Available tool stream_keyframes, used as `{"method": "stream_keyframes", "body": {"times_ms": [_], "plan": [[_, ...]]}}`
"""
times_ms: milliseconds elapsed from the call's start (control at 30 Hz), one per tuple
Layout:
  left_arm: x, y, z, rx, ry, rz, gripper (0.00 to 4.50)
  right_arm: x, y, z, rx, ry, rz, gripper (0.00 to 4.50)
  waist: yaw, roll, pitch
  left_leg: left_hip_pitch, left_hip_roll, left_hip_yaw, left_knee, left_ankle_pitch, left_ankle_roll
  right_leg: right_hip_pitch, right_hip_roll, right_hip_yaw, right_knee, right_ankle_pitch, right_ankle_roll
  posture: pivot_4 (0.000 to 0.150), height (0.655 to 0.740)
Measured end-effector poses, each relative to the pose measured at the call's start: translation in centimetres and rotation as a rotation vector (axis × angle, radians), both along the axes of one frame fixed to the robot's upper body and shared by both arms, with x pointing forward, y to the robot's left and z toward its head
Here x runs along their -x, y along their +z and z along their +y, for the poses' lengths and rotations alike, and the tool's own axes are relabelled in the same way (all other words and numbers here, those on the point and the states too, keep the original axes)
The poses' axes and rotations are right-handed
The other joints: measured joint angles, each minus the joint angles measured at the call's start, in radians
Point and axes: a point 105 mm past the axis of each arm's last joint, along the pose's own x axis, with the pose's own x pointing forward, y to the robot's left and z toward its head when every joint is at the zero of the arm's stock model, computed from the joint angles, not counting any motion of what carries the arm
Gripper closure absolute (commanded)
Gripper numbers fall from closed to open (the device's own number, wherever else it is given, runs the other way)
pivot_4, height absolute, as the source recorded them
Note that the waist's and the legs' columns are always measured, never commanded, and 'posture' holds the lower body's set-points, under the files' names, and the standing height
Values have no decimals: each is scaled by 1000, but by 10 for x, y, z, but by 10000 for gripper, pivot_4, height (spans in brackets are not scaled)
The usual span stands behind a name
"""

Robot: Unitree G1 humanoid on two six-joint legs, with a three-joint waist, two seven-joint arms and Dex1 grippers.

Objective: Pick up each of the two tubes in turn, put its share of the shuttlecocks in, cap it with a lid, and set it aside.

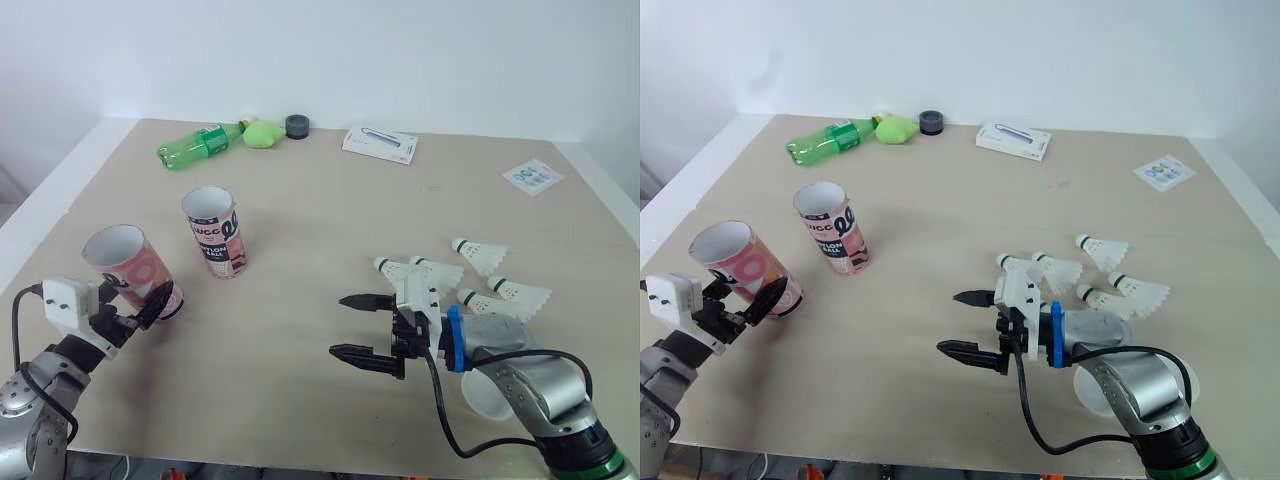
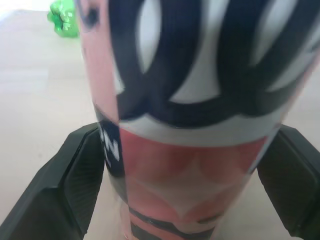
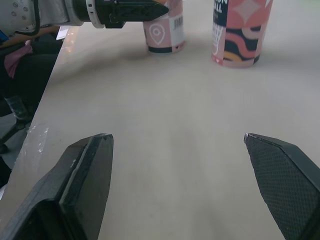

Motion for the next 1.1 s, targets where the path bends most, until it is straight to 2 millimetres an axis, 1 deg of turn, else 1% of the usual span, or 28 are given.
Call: {"method": "stream_keyframes", "body": {"times_ms": [500, 633, 900, 1000, 1067, 1100], "plan": [[0, -1, -3, -7, -21, 8, 1420, -1, 4, -2, -6, -13, -3, 0, 1, 0, 0, 0, 0, -1, 0, 0, 0, 1, 0, -1, 0, 0, 0, 1500, 7294], [0, -1, -3, -18, -20, 5, 12077, -1, 4, -2, -6, -7, -4, 0, 1, 0, 0, 0, 0, -1, 0, 0, 0, 1, 0, -1, 0, 0, 0, 1500, 7294], [2, -2, -5, -33, -42, 10, 12077, -1, 4, -2, -5, -5, -4, 0, 1, 0, 0, 0, 0, -1, 0, 0, 0, 1, 0, -1, 0, 0, 0, 1500, 7294], [9, -2, -11, -75, -99, 18, 12077, -1, 4, -3, -3, -7, -5, 0, 1, 0, 0, 0, 0, -1, 0, 0, 0, 0, -1, -1, 0, 0, 0, 1500, 7294], [23, -3, -20, -139, -199, 40, 12077, 1, 11, -6, -38, -1, 20, 0, 1, 0, 0, 0, 0, 0, -1, 0, 0, 0, -1, -1, 0, -1, -1, 1500, 7294], [25, -3, -21, -151, -214, 43, 12077, 1, 12, -7, -42, 0, 21, 0, 0, 0, 0, 0, 0, -1, -1, 0, 0, 0, -1, -1, 0, -1, -1, 1500, 7294]]}}
